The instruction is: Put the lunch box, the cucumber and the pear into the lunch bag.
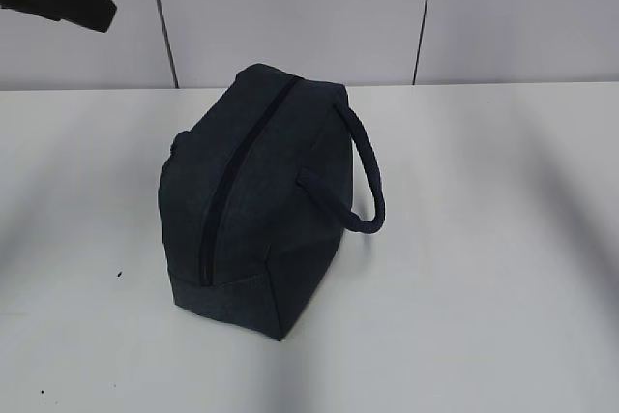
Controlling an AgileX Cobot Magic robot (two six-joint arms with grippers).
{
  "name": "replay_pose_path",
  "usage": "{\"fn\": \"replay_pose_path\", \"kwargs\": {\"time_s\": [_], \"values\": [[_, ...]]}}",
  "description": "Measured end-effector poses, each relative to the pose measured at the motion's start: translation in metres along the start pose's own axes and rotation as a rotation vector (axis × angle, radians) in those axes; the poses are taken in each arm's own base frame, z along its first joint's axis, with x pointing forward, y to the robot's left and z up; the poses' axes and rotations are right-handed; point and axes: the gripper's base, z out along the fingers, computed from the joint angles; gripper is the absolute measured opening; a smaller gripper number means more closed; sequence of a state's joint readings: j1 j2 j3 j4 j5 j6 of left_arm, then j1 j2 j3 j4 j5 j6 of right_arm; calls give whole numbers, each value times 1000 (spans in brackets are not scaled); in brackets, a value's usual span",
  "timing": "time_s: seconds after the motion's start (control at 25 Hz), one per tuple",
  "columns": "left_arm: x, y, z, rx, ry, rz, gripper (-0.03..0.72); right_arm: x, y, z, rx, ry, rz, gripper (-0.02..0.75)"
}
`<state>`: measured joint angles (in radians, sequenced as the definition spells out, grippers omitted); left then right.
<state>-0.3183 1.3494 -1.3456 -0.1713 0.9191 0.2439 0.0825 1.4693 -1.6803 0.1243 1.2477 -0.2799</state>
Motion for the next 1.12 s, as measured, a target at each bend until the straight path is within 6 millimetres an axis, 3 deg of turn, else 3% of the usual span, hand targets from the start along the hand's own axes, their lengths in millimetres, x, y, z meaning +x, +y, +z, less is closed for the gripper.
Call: {"fn": "replay_pose_path", "kwargs": {"time_s": [0.28, 0.48, 0.6, 0.84, 1.12], "values": [[9, -6, -30, 4, 9, -27, 351, 21, 12, -68, 39, -142, 70, 325], [25, -11, -49, 11, 28, -54, 351, 56, 22, -110, 98, -219, 65, 325], [42, -15, -61, 18, 63, -68, 351, 87, 27, -129, 155, -241, 79, 325], [85, -26, -88, 27, 65, -94, 351, 149, 35, -135, 239, -227, 117, 325], [150, -40, -112, 36, 4, -98, 351, 220, 49, -116, 235, -201, 149, 325]]}}
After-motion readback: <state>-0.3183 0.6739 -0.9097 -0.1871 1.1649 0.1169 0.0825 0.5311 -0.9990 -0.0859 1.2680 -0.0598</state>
